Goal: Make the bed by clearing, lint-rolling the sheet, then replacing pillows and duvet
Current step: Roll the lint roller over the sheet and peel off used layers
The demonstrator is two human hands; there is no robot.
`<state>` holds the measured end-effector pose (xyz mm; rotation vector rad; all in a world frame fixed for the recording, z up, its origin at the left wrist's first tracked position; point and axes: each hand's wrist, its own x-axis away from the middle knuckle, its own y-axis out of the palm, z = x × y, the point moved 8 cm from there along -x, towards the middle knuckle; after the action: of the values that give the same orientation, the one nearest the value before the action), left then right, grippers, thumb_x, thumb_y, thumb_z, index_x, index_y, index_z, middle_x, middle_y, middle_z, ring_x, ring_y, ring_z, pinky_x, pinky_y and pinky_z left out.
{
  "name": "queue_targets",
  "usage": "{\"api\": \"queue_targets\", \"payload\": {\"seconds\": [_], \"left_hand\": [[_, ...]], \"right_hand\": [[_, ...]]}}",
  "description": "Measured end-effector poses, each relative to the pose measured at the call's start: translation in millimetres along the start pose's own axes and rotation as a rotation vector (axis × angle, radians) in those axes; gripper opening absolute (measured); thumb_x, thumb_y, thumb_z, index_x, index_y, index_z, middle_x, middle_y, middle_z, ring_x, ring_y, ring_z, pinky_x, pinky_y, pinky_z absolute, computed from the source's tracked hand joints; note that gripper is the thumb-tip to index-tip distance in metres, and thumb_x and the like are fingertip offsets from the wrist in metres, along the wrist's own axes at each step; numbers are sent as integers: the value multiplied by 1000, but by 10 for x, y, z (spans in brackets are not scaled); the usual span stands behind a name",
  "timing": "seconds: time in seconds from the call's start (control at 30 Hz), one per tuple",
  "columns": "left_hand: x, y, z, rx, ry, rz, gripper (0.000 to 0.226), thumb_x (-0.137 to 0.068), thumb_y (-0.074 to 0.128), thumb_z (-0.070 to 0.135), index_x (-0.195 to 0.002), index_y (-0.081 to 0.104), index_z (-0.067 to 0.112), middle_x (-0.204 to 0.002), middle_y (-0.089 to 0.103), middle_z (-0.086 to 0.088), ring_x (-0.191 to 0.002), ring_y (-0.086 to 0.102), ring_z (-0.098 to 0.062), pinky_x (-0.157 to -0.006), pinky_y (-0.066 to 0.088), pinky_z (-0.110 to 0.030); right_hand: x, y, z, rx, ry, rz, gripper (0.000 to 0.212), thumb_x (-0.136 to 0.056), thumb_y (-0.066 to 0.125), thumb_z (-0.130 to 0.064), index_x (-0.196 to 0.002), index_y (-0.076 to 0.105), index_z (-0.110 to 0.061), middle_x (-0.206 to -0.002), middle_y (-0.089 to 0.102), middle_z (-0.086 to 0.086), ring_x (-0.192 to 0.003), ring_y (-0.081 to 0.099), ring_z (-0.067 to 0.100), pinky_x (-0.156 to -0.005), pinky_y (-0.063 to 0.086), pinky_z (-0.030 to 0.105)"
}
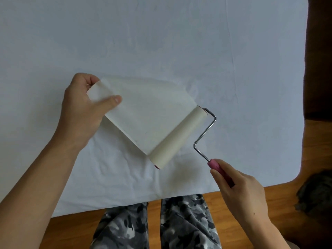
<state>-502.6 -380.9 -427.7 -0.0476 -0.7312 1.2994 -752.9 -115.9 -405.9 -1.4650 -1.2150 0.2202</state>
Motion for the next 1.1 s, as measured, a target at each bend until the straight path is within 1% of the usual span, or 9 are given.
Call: {"api": "queue_targets", "payload": {"seconds": [0.2,0.3,0.43,0.5,0.6,0.7,0.83,0.93,1.1], "left_hand": [[132,26,-147,39,-138,-65,79,-75,79,3,-140,43,29,-107,62,16,-95,63,1,-85,48,-18],[197,72,-77,-24,-91,-155,49,-79,74,0,-120,64,24,-93,71,17,-86,67,5,-78,51,-11],[203,157,-91,-178,-44,-254,8,-87,70,12,-81,71,17,-80,73,0,-74,67,-18,-71,46,-29],[169,196,-78,-211,-8,-260,22,-89,68,20,-78,65,3,-73,65,-16,-64,53,-26,-64,38,-30],[137,251,22,-272,53,-260,39,-90,67,27,-75,54,-7,-65,43,-20,-56,35,-12,-54,25,-28],[108,245,70,-336,91,-262,41,-91,64,28,-76,53,-9,-68,41,-28,-58,31,-15,-55,23,-29],[127,173,111,-361,147,-258,40,-92,62,24,-67,48,-5,-54,31,-4,-50,27,-13,-47,22,-24],[226,136,124,-375,227,-245,39,-93,62,19,-62,46,2,-57,39,-8,-51,32,-19,-49,27,-29],[324,102,177,-323,283,-185,39,-91,58,27,-59,40,14,-60,40,6,-50,33,-6,-48,26,-14]], "right_hand": [[-55,-235,-64,102,-31,-22,24,-93,45,-59,-100,59,-41,-47,49,-13,-40,47,5,-31,38,26],[-55,-363,-56,152,-17,-40,32,-90,36,-64,-105,51,-41,-51,54,-14,-41,50,8,-32,43,29],[-43,-452,-62,237,-12,-83,27,-94,37,-61,-105,50,-39,-52,54,-14,-41,50,9,-31,44,29],[-63,-427,-78,265,0,-117,22,-91,43,-54,-102,55,-39,-50,52,-14,-39,48,8,-31,42,27],[-95,-342,-141,275,17,-168,20,-89,45,-48,-95,59,-35,-46,45,-15,-37,43,4,-31,36,22],[-142,-208,-190,252,46,-276,25,-93,41,-51,-95,55,-31,-52,49,-13,-46,49,6,-43,43,26],[-233,-113,-320,189,66,-345,27,-96,37,-53,-91,47,-28,-60,51,-9,-54,51,9,-51,41,24],[-255,-60,-380,136,73,-378,24,-97,40,-50,-89,46,-28,-59,51,-7,-52,49,11,-48,35,22],[-129,-159,-152,80,162,-363,19,-93,46,-50,-87,52,-33,-55,55,-6,-50,53,12,-46,40,24]]}}
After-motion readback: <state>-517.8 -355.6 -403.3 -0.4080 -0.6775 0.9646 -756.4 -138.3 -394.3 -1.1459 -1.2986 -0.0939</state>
